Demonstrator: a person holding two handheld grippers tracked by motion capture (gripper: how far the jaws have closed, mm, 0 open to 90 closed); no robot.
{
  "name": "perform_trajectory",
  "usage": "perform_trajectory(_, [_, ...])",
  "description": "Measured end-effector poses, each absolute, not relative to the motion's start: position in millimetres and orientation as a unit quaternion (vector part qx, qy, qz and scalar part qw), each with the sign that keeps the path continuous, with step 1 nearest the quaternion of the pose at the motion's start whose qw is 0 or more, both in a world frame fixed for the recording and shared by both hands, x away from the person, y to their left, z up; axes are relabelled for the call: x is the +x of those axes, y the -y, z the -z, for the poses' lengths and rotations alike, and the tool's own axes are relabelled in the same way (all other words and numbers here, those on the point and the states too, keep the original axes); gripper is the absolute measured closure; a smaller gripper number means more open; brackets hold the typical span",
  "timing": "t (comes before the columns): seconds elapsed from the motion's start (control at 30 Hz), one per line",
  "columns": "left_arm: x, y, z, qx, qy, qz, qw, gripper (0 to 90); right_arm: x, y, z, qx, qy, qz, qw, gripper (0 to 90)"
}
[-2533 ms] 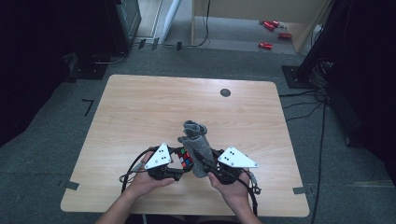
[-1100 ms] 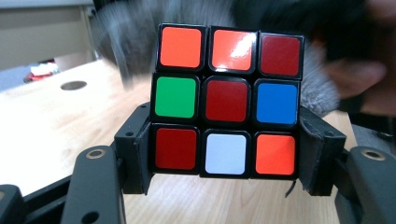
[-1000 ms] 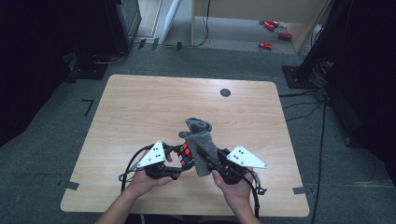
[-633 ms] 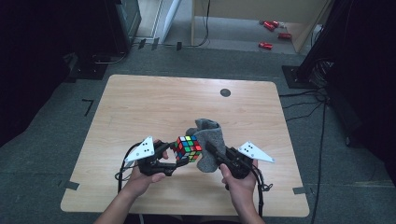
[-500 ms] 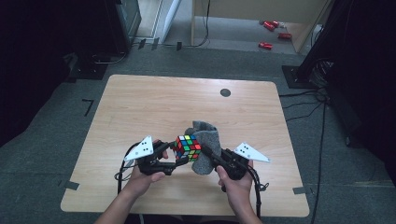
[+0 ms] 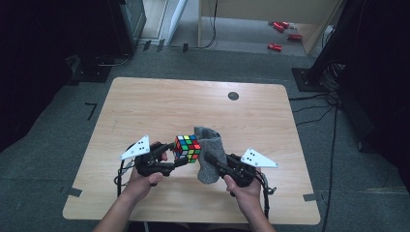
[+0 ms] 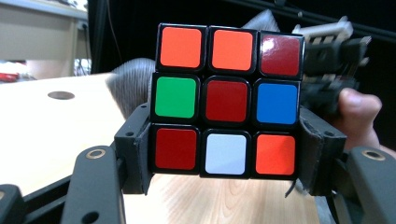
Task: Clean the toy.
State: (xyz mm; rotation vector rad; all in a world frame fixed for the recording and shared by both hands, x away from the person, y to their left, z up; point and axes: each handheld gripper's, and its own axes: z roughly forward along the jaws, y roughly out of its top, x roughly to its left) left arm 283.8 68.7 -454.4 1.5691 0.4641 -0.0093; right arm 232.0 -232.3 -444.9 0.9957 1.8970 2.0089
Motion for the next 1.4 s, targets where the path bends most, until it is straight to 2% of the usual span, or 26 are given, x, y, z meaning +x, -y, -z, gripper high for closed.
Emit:
perform_trajectory(0.07, [284.4,-69.6,454.0,0.694,-0.207,0.014,0.689,34.7,232.0,229.0,446.6,0.310,-0.664,-0.674,0.097,70.3])
perform_trajectory(0.2, [286.6,-77.7,451.3,0.684,-0.217,0.012,0.697,34.7,235.6,220.4,459.6,0.273,-0.711,-0.646,0.052,70.5])
perform_trajectory(0.3, [287.7,-80.1,450.8,0.680,-0.219,0.013,0.700,34.7,234.4,215.1,464.8,0.258,-0.739,-0.617,0.077,71.1])
perform_trajectory(0.53, [285.9,-71.5,454.0,0.691,-0.210,0.030,0.691,34.7,233.0,232.9,448.8,0.296,-0.678,-0.657,0.143,71.3])
perform_trajectory(0.73, [285.8,-72.8,452.6,0.683,-0.218,0.035,0.696,34.7,229.2,215.6,458.1,0.233,-0.729,-0.637,0.097,70.3])
perform_trajectory(0.87, [285.5,-77.1,448.2,0.662,-0.239,0.016,0.710,34.7,227.4,199.9,467.9,0.211,-0.773,-0.594,0.066,70.2])
perform_trajectory(1.03, [276.8,-66.1,445.4,0.653,-0.248,0.000,0.715,34.7,225.7,181.9,474.4,0.249,-0.771,-0.585,0.048,71.4])
perform_trajectory(1.17, [269.7,-51.1,447.6,0.674,-0.232,-0.003,0.701,34.7,222.4,173.1,466.2,0.270,-0.755,-0.594,0.068,71.9])
perform_trajectory(1.23, [266.2,-44.3,449.7,0.685,-0.224,-0.009,0.693,34.7,223.8,178.4,460.9,0.298,-0.736,-0.603,0.082,72.7])
perform_trajectory(1.4, [266.6,-46.4,447.9,0.675,-0.230,-0.010,0.701,34.7,234.7,203.1,465.3,0.385,-0.683,-0.617,0.064,74.2])
